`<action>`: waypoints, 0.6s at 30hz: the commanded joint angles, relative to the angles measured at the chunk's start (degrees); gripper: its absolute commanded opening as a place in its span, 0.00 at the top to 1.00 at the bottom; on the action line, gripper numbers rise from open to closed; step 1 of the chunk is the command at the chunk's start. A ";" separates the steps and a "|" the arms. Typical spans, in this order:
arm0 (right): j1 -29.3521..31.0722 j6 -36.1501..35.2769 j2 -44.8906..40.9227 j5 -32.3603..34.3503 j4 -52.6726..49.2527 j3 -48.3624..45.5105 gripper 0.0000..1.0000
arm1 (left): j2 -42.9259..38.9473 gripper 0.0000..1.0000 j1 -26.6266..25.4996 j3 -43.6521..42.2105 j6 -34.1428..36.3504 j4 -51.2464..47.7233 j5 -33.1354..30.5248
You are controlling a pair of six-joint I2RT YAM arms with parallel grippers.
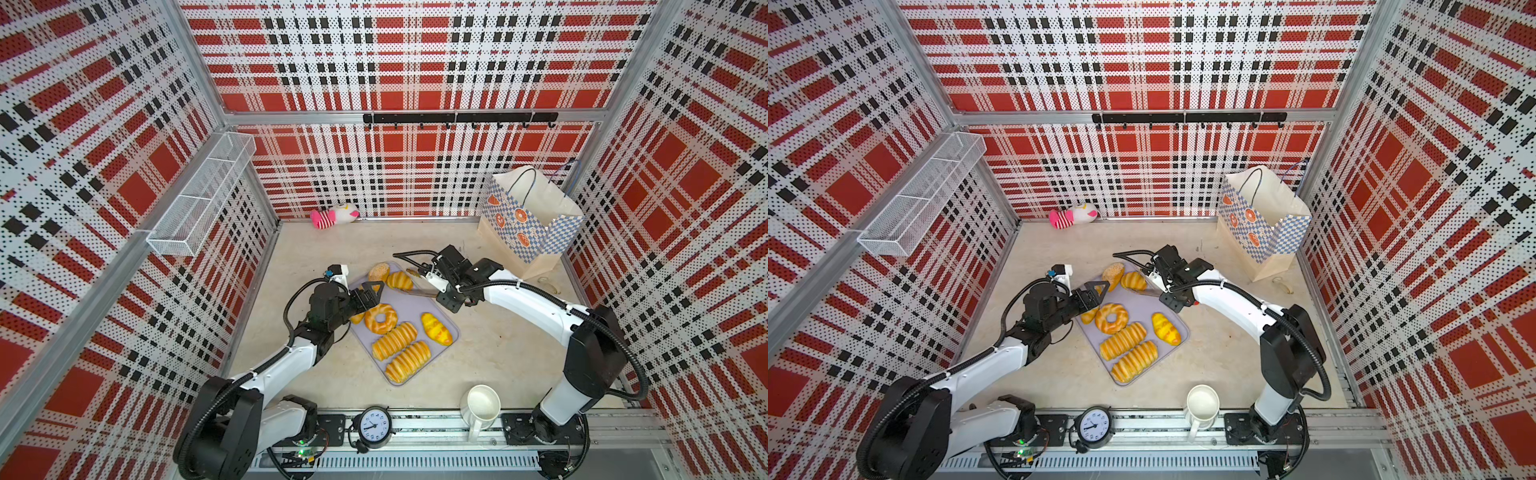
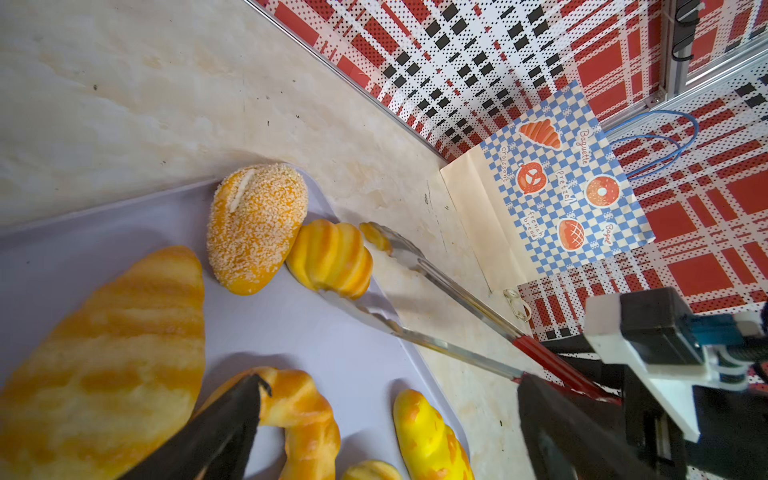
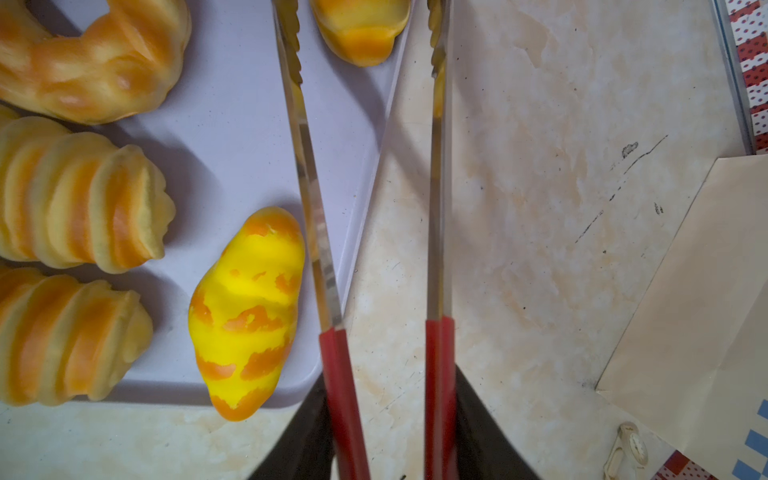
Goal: Place the fake bread into the paper bag
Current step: 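Close the tongs on the yellow twisted roll at the tray's far end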
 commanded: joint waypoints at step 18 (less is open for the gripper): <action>0.79 1.06 -1.74 -1.17 3.86 -0.59 0.78 | -0.67 0.03 1.01 0.18 0.23 1.14 0.91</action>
